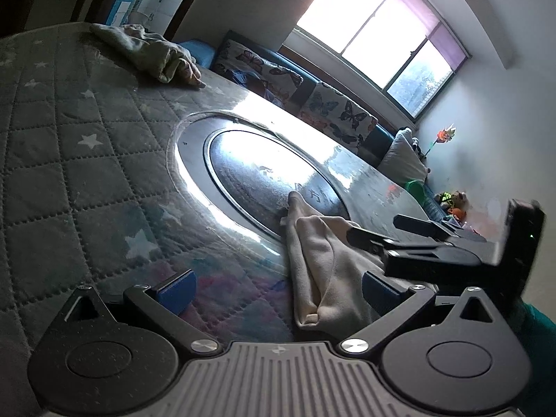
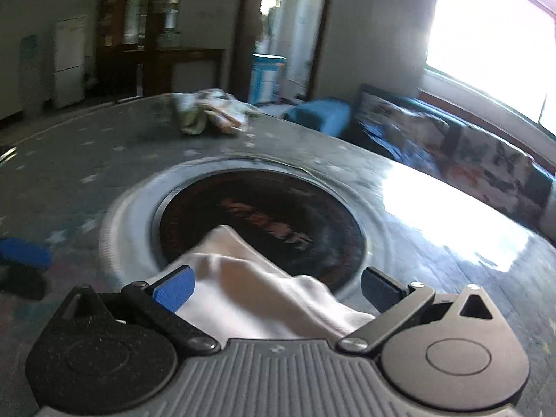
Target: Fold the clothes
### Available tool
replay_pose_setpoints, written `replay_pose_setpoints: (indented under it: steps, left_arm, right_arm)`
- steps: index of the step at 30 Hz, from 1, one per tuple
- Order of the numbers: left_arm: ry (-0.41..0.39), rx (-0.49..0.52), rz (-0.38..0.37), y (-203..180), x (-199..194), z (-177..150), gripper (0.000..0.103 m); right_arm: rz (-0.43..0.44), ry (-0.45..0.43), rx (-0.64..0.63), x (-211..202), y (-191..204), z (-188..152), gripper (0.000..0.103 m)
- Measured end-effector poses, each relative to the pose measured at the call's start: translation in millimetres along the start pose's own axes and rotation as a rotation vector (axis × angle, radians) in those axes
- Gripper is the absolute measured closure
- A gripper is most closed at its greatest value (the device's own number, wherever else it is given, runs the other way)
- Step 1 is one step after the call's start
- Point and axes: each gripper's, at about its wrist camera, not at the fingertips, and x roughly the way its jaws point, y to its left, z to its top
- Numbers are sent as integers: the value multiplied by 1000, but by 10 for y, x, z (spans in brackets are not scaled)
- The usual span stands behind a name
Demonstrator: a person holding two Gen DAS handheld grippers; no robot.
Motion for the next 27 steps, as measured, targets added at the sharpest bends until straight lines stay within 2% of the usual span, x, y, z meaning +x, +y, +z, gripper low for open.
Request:
replay_pose_setpoints:
  steps: [8,10,16,23,27]
  left_arm:
    - [5,8,-7,-28,12,-15,0]
    - [5,8,-7,-26,11,-17,0]
    - [4,8,-5,-25,8,-21,0]
    - [5,10,-3,-29,11,-16,0]
    - [7,10,-3,-31,5,-17,0]
  right_arm:
    - [-97,98,29,350,-20,0,0]
    - [-99,118,37,401,-23,-14,0]
    - [-92,74,62,266,-74,46,0]
    - [-119,132,61,434,-123,26,0]
    - [-112,118,74,404,-156,31,0]
